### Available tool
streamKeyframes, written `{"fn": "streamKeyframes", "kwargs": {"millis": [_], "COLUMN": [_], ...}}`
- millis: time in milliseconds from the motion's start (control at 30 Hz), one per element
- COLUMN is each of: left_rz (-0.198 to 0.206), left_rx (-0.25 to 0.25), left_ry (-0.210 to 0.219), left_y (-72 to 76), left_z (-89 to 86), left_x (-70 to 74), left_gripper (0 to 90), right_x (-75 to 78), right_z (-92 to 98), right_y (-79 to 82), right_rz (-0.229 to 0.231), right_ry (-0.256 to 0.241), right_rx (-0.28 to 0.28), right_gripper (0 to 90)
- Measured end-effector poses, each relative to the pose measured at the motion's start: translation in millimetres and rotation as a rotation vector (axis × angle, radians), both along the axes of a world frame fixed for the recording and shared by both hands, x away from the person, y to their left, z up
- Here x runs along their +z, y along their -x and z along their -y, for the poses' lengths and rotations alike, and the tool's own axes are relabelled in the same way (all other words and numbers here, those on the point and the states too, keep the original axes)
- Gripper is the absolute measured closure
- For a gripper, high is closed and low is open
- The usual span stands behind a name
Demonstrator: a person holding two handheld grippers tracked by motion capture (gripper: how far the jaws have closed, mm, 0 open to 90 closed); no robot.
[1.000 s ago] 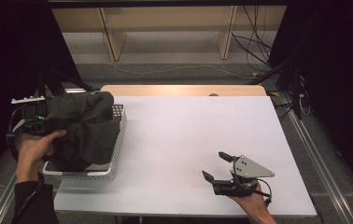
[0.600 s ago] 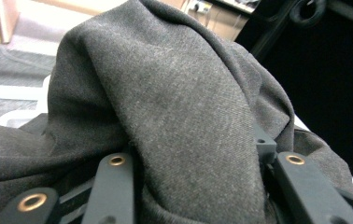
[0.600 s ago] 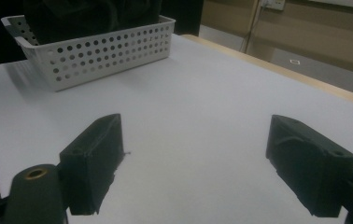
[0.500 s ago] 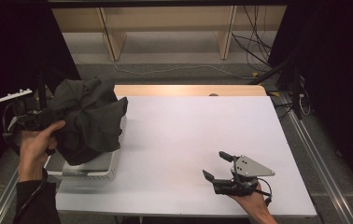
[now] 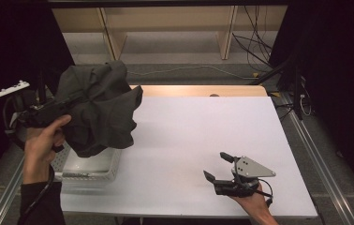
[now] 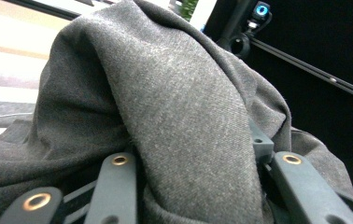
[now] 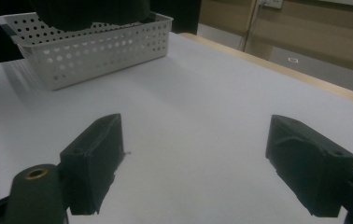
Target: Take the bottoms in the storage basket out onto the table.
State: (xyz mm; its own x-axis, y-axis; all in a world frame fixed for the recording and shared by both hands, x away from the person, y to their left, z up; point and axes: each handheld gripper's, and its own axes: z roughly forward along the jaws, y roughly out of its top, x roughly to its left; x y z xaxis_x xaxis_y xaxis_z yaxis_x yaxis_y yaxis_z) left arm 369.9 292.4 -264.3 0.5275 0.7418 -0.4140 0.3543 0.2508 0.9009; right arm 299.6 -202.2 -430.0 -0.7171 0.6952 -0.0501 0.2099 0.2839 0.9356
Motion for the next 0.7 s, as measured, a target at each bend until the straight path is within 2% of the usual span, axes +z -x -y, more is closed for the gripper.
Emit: {"fn": "streamKeyframes", "kwargs": {"millis": [233, 700], "left_rz": [0.021, -0.033], "left_rx": [-0.100, -0.253], "left_ry": [0.040, -0.007], "left_y": [-2.7, -19.0], "left_z": [27.6, 102.8], "left_x": [4.1, -11.7], "left_gripper": [58.9, 59.0], "right_x": [0.2, 2.1], "right_z": [0.9, 6.4], "right_y": [-0.4, -1.4], "right_rz": [0.000, 0.007], "right_ry": [0.003, -0.005], "right_rx": [-0.004, -0.030], "right_gripper": [20.2, 20.2]}}
